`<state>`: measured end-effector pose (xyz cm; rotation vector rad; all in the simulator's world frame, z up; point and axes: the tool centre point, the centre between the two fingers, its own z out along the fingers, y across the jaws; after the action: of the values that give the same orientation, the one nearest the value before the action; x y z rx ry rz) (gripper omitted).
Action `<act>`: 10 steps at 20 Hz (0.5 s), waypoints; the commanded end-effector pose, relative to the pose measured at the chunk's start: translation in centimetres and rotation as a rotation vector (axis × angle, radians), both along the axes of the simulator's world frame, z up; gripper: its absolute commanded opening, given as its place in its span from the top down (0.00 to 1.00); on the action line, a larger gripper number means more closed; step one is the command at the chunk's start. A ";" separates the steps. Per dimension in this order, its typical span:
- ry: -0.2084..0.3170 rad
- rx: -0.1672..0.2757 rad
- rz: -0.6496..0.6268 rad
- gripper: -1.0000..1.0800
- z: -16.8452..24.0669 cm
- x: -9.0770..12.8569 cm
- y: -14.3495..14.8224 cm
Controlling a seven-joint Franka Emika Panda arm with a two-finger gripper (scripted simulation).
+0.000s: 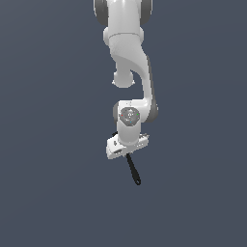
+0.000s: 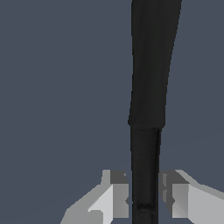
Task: Pick up the object and move it to a goal position.
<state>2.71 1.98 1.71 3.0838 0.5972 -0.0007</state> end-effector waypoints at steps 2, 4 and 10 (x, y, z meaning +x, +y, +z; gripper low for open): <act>0.000 0.000 0.001 1.00 0.0 0.0 0.1; 0.000 0.000 0.001 1.00 0.0 0.0 0.0; 0.000 0.000 0.001 1.00 1.1 0.0 0.5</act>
<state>2.61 2.28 2.27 3.0842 0.5973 -0.0049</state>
